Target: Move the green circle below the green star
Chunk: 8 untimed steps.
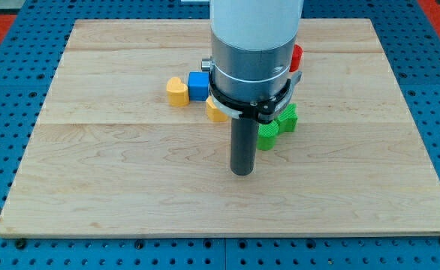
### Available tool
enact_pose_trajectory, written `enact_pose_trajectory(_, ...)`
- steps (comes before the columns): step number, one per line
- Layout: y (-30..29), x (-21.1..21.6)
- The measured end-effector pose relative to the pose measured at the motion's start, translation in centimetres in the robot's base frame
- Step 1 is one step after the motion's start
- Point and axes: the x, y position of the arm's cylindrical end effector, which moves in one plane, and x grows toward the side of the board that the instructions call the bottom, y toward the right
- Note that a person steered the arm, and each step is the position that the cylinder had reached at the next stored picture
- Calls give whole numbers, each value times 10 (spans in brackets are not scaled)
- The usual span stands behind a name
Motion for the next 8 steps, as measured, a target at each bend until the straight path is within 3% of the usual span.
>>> enact_pose_trajectory(3, -3, -3)
enact_pose_trajectory(4, 9, -69)
enact_pose_trajectory(5, 23, -75)
enact_pose_trajectory(7, 5, -65)
enact_pose_trajectory(8, -18, -38)
